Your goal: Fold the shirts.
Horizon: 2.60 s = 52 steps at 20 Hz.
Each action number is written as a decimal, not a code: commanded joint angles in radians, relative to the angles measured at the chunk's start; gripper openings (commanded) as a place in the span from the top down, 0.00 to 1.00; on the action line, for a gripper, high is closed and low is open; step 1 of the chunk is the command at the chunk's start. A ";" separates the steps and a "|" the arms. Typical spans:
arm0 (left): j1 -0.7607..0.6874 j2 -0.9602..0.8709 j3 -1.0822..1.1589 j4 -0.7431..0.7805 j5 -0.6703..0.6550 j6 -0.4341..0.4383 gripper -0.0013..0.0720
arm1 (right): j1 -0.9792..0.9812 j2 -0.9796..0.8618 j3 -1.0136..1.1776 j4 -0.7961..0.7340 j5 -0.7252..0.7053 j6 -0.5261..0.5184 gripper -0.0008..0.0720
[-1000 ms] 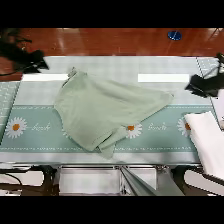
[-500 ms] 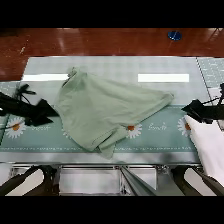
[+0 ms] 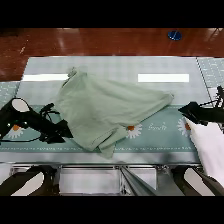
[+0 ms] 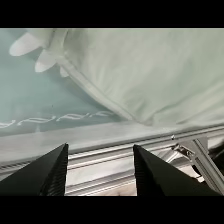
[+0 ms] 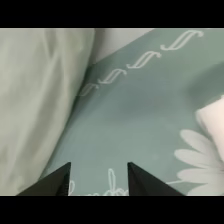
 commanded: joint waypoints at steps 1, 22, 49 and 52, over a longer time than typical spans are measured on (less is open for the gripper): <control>-0.086 0.000 -0.074 -0.021 0.129 -0.087 0.30 | 0.000 0.001 -0.002 0.121 0.004 -0.051 0.43; -0.270 -0.172 0.061 -0.230 0.523 0.003 0.96 | 0.000 -0.172 0.000 0.085 -0.088 -0.016 0.43; 0.175 -0.038 1.150 -0.238 0.105 0.105 0.96 | 0.343 -0.146 1.087 0.055 0.161 0.064 0.96; 0.203 0.006 1.384 -0.237 0.094 0.130 0.96 | 0.343 0.012 1.179 0.019 0.193 0.067 0.96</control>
